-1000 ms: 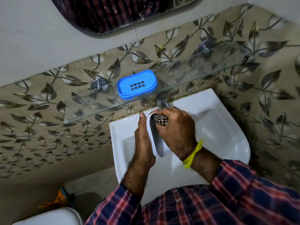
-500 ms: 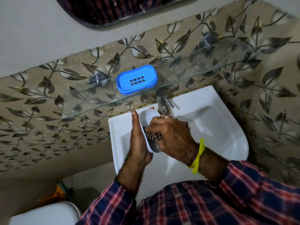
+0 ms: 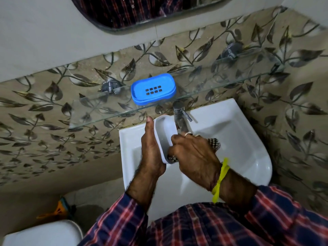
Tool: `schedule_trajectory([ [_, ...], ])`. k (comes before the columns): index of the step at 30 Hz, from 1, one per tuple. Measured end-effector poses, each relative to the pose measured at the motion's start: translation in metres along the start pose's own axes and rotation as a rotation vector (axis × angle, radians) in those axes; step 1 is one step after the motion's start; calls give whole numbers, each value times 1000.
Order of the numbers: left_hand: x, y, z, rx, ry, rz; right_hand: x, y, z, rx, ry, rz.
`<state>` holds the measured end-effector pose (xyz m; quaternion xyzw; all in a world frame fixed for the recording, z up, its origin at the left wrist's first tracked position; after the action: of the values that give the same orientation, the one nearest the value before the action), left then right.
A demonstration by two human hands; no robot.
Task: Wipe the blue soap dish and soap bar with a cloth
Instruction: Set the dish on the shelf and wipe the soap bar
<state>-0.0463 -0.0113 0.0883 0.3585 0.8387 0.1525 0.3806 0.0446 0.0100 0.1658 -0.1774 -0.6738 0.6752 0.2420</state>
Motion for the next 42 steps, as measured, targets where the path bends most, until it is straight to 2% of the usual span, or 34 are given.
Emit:
schedule_trajectory([
  [2,1,0,0,4,40,7,-4,0,0,8,91,-2],
  [6,4,5,7,26,71,65,12,-9,-18,231,333,-86],
  [8,2,7,5,-16,80,85,16,-17,-17,289,297,-171],
  [10,4,6,-3,-43,103,79,12,-11,-9,261,198,-108],
  [12,3,10,-11,8,144,95,10,-1,-14,214,248,-53],
  [14,-1,16,-8,55,170,109,14,-2,-25,232,364,-127],
  [16,-6,20,1,45,157,140,18,-10,-30,320,452,-276],
  [18,-7,16,4,16,157,159,16,-14,-27,419,384,-370],
  [19,-6,13,3,11,151,148,11,-12,-21,439,293,-361],
  [21,-6,9,1,39,124,110,3,0,-17,413,167,-243],
  [23,-6,10,-1,154,172,120,6,13,-33,383,242,-135],
  [24,-6,11,-3,237,233,160,8,15,-41,414,295,-141],
  [27,-7,7,-11,362,335,237,7,8,-54,624,382,-268],
  [29,-2,-7,-24,434,411,162,-9,-4,-71,706,490,-467],
  [31,-4,-14,-39,634,553,53,-21,-19,-86,648,539,-621],
  [34,-18,-4,-42,834,774,-23,-7,-35,-71,449,388,-608],
  [38,-34,4,-41,912,920,-51,4,-36,-8,237,7,-494],
  [42,-49,5,-44,973,1043,-65,-5,-29,-11,257,-56,-513],
])
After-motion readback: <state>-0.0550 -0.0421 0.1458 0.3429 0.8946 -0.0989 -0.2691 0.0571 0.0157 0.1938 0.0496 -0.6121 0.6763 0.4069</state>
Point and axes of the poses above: each hand's wrist, its own x-axis towards the middle knuckle, its own y-axis out of the palm, z = x × y, the point moved 7 cm from there along x, towards the middle knuckle, and after that the axes turned 10 degrees about -x, right-handed, at the moved point
